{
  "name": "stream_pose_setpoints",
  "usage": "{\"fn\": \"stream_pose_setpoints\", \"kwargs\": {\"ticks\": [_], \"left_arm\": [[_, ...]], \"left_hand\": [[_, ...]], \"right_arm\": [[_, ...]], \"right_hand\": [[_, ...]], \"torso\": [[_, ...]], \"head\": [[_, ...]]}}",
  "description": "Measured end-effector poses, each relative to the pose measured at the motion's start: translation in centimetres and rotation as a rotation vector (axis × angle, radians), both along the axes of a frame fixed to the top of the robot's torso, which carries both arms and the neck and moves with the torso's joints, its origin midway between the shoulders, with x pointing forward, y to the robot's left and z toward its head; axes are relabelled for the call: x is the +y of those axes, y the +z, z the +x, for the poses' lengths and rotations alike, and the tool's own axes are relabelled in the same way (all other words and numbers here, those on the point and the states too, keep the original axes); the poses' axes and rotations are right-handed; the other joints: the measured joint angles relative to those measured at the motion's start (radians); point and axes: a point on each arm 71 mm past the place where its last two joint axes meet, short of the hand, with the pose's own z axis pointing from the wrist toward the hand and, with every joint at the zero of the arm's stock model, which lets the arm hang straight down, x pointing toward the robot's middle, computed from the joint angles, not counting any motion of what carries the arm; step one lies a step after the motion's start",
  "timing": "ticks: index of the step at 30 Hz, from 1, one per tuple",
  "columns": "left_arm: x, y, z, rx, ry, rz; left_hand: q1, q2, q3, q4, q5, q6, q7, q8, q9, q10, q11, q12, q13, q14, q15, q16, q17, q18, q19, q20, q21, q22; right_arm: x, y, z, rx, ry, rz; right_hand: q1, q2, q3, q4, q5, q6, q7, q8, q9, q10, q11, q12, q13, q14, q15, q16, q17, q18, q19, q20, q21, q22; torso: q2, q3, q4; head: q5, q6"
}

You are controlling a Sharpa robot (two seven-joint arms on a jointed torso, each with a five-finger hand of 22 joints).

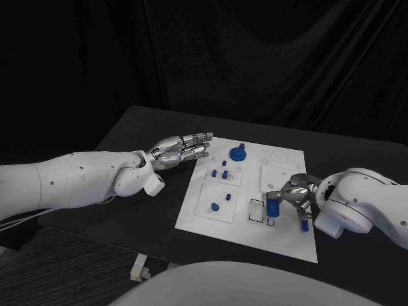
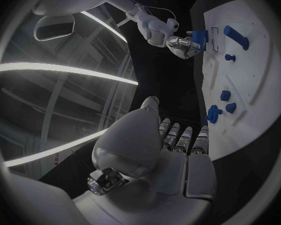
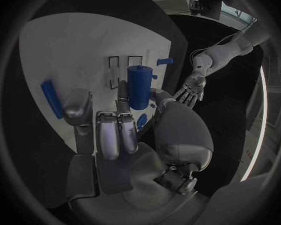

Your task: Assemble the parts on the task board

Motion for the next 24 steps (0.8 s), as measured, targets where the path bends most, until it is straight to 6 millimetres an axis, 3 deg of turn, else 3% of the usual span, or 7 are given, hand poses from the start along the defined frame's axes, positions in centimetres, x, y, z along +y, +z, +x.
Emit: {"fn": "stream_pose_setpoints", "kwargs": {"ticks": [2,3,4,12,21,22,24], "left_arm": [[0.0,0.0,0.0,0.000,0.000,0.000],[0.0,0.0,0.0,0.000,0.000,0.000],[0.0,0.0,0.0,0.001,0.000,0.000],[0.2,0.0,-0.1,0.002,0.003,0.002],[0.2,-0.1,-0.1,0.004,0.001,0.001],[0.2,-0.1,-0.1,0.004,0.001,0.001],[0.2,-0.1,-0.1,0.005,0.001,0.001]], "left_hand": [[0.000,0.000,0.000,0.000,0.000,0.000,0.000,0.000,0.000,0.000,0.000,0.000,0.000,0.000,0.000,0.000,-0.001,0.000,0.000,0.000,0.000,0.000],[0.000,0.000,0.000,0.000,0.000,0.000,0.000,0.000,0.000,0.000,0.000,0.000,0.000,0.000,0.000,0.000,-0.001,0.000,0.000,0.000,0.000,0.000],[0.000,0.000,0.000,0.000,0.000,0.000,0.000,0.000,0.000,0.000,0.000,0.000,0.000,0.000,0.000,0.000,-0.001,0.000,0.000,0.000,0.000,0.000],[0.003,0.003,0.000,0.000,0.000,0.000,0.000,0.000,0.000,0.000,0.000,0.000,0.000,0.000,0.000,0.000,0.000,0.000,0.000,0.000,0.000,0.000],[0.003,0.003,0.000,0.000,0.000,0.000,0.000,0.000,0.000,0.000,0.000,0.000,0.000,0.000,0.000,0.000,-0.001,0.000,0.000,0.000,0.000,0.000],[0.003,0.003,0.000,0.000,0.000,0.000,0.000,0.000,0.000,0.000,0.000,0.000,0.000,0.000,0.000,0.000,0.000,0.000,0.000,0.000,0.000,0.000],[0.003,0.003,0.000,0.000,0.000,0.000,0.000,0.000,0.000,0.000,0.000,0.000,0.000,0.000,0.000,0.000,0.000,0.000,0.000,0.000,0.000,0.000]], "right_arm": [[0.1,-0.3,-0.1,0.008,0.003,0.000],[0.2,-0.4,-0.2,0.012,0.006,-0.001],[0.3,-0.5,-0.2,0.015,0.008,-0.001],[0.9,-0.9,-0.3,0.021,0.036,-0.010],[1.4,-1.3,-0.4,0.018,0.065,-0.025],[1.4,-1.3,-0.4,0.017,0.068,-0.026],[1.5,-1.3,-0.4,0.016,0.073,-0.028]], "right_hand": [[0.000,0.000,0.000,0.000,-0.022,0.000,0.000,0.000,0.000,0.000,0.000,0.000,0.000,0.000,0.000,0.000,0.000,0.000,0.000,0.000,-0.011,0.000],[-0.019,0.019,0.004,0.004,-0.062,-0.001,0.000,0.000,0.001,0.000,0.000,0.000,0.000,0.000,0.000,0.000,0.000,0.000,0.000,0.000,-0.026,0.000],[-0.032,0.016,0.016,-0.006,-0.084,-0.002,-0.002,0.000,0.002,0.000,0.000,0.000,0.000,0.000,0.000,0.000,0.000,0.000,-0.012,0.002,-0.027,0.000],[-0.035,0.012,0.038,-0.005,-0.085,-0.014,0.000,0.000,0.003,0.000,0.000,0.000,0.000,0.000,0.000,0.000,0.000,0.000,-0.014,0.000,-0.027,0.000],[-0.036,0.012,0.052,0.008,-0.166,-0.020,0.002,0.000,0.002,0.000,0.000,0.000,0.000,0.000,0.000,0.000,0.000,0.000,-0.021,0.007,-0.039,0.000],[-0.054,0.031,0.054,0.010,-0.193,-0.021,0.002,0.000,0.002,0.000,0.000,0.000,0.000,0.000,0.000,0.000,0.000,0.000,-0.021,0.007,-0.039,0.000],[-0.055,0.032,0.057,0.012,-0.205,-0.026,0.003,0.000,0.002,0.000,0.000,0.000,0.000,0.000,0.000,0.000,0.000,0.000,-0.021,0.007,-0.046,0.000]], "torso": [[0.000,0.0000,0.0000],[0.000,0.0000,0.0000],[0.000,0.0000,0.0000],[0.000,-0.0002,0.0000],[0.000,-0.0002,-0.0007],[0.000,-0.0002,-0.0007],[0.000,-0.0002,-0.0007]], "head": [[0.002,0.000],[0.003,0.000],[0.003,0.000],[0.001,0.000],[0.004,0.000],[0.004,0.000],[0.004,0.000]]}}
